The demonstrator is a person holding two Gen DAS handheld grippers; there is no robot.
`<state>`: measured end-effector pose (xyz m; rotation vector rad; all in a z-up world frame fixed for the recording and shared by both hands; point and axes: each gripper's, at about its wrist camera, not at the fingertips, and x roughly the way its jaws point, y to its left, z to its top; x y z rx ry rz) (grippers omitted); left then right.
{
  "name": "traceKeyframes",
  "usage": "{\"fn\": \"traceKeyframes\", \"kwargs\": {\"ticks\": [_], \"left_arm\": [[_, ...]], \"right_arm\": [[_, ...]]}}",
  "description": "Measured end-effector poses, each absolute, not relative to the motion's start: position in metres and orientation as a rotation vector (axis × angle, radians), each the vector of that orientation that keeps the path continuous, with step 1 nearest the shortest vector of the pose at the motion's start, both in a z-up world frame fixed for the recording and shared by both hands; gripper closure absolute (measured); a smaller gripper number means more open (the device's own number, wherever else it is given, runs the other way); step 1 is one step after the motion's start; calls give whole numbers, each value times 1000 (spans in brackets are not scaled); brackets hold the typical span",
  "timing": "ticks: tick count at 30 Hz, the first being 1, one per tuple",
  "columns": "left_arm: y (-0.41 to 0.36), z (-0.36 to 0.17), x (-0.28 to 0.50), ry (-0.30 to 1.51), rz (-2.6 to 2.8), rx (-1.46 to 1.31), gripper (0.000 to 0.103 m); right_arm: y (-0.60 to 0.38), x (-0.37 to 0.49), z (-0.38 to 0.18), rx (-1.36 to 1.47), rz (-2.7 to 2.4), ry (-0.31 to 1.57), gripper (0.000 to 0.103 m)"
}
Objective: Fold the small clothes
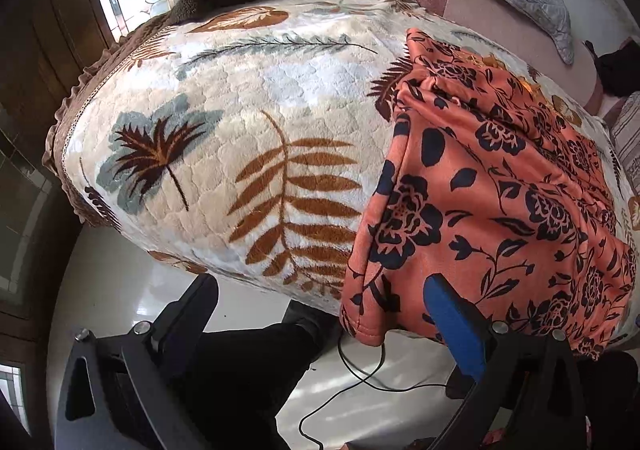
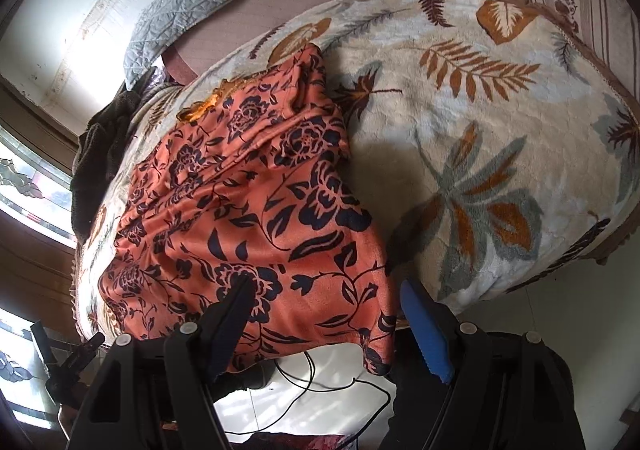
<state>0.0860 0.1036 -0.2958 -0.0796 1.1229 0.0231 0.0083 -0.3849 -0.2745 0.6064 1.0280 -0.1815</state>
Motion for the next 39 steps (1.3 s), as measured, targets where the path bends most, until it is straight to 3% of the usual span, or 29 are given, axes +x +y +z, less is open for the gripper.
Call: {"fn": "traceKeyframes", "kwargs": {"ticks": [6,13,25,26,28,29,31,36,38,39], "left_arm": [[95,-322,93,1177,-21,-64,5],[93,-348,100,1243,-76,-111,41],[86,-354,102,1224,-112,-117,39],[86,-354,101,1216,-122,-125,43],[88,-355,98,1204,-179,-159,73],[89,-355,98,1202,-199,-175,77],[89,-355,97,1197,-203,-177,80],[98,-353,96,1197,-197,-216,79],[100,-355,96,1215,-174,-213,62],[99,-356,96,1214,-167,-199,51]], "right_arm": [[-396,10,-308,636,-213,1112,25],[-408,4,-332,692,-245,1158,25],[-384,17,-372,714,-223,1214,27],[-381,18,-374,712,-217,1212,35],[-374,21,-378,684,-202,1221,52],[-370,22,-377,669,-195,1219,58],[-363,23,-374,627,-205,1216,61],[-361,23,-373,608,-218,1237,62],[-364,23,-376,640,-245,1261,40],[-365,22,-378,652,-254,1266,37]]}}
